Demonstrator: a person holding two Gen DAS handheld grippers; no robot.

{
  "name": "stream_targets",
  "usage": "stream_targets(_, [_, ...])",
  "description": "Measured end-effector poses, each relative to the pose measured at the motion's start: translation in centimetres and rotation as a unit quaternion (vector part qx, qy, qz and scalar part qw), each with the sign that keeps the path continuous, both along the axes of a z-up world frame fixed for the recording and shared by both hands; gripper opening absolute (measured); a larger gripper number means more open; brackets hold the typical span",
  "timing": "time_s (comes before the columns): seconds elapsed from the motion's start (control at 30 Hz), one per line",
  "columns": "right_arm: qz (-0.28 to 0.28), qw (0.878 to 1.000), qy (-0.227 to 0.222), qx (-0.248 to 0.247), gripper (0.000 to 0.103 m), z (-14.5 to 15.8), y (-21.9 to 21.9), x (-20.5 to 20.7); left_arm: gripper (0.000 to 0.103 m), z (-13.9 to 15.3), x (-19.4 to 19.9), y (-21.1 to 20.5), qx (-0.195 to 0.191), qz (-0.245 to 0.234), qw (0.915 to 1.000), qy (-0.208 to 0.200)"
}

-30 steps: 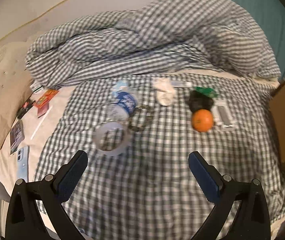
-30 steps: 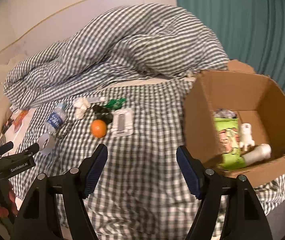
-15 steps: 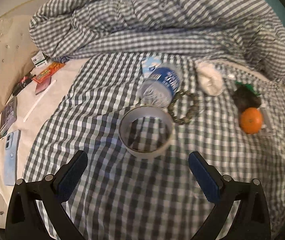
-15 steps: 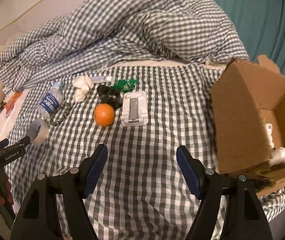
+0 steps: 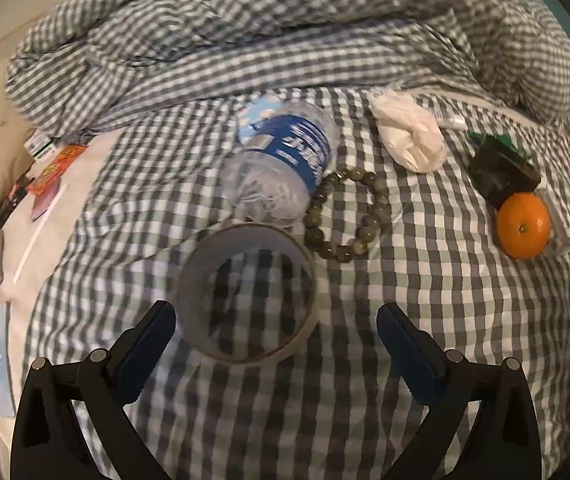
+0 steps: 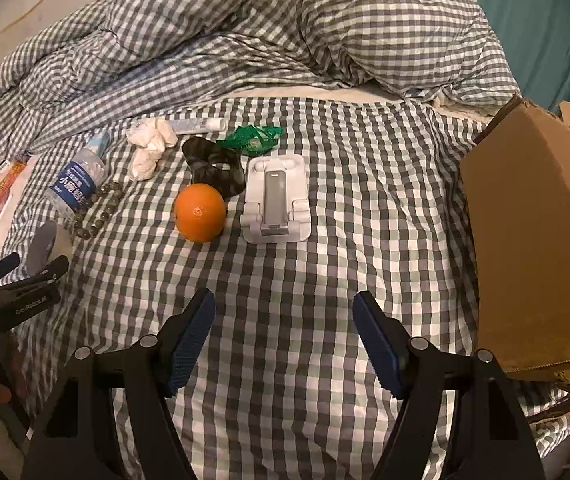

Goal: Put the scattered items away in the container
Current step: 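Move both grippers back over the remaining items, then grasp the tape roll with the left gripper while the right grasps the orange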

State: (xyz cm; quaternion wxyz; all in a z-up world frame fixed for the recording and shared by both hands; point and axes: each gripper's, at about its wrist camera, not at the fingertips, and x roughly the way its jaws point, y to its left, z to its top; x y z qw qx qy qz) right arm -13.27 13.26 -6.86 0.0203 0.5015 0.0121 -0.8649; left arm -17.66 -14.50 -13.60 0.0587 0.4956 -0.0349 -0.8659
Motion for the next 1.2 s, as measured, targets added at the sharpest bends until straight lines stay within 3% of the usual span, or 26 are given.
stream_targets(0.13, [0.000, 1.000, -0.003, 0.002, 0.071, -0.4, 0.0, -0.4, 0.103, -1.3, -0.6, 0.2, 0.001, -0.002, 1.0000, -0.009])
stream_targets(0.2, [0.000, 1.000, -0.006, 0.003, 0.071, -0.6, -0.1, -0.5, 0.094, -1.8, -0.8, 0.1, 0.003, 0.003, 0.9999, -0.014])
stream_targets(0.27, [0.000, 1.000, -0.009, 0.004, 0.071, -0.9, -0.1, -0.7, 0.040, -2.2, -0.8, -0.2, 0.022, -0.002, 0.9994, -0.026])
stream_targets(0.33, [0.001, 1.000, -0.012, 0.006, 0.071, -1.2, -0.3, -0.8, 0.020, -2.0, -0.6, -0.7, 0.063, -0.013, 0.9976, -0.027])
stream_targets(0.37, [0.002, 1.000, -0.013, 0.006, 0.071, -1.3, -0.4, -0.9, 0.012, -1.6, -0.5, -0.7, 0.064, -0.019, 0.9975, -0.023])
stream_targets(0.43, [0.006, 1.000, -0.014, 0.006, 0.071, -1.5, -0.8, -1.0, 0.005, -1.0, -0.1, -0.5, 0.059, -0.026, 0.9979, -0.014])
stream_targets(0.87, [0.054, 0.998, 0.001, -0.024, 0.071, -1.8, -4.9, -4.2, 0.005, 5.3, 2.0, -1.5, 0.069, -0.023, 0.9966, 0.038])
stream_targets(1.2, [0.062, 0.997, -0.034, 0.001, 0.071, -5.9, -7.2, -7.6, 0.005, 4.0, 2.1, -1.9, 0.052, -0.014, 0.9984, 0.018])
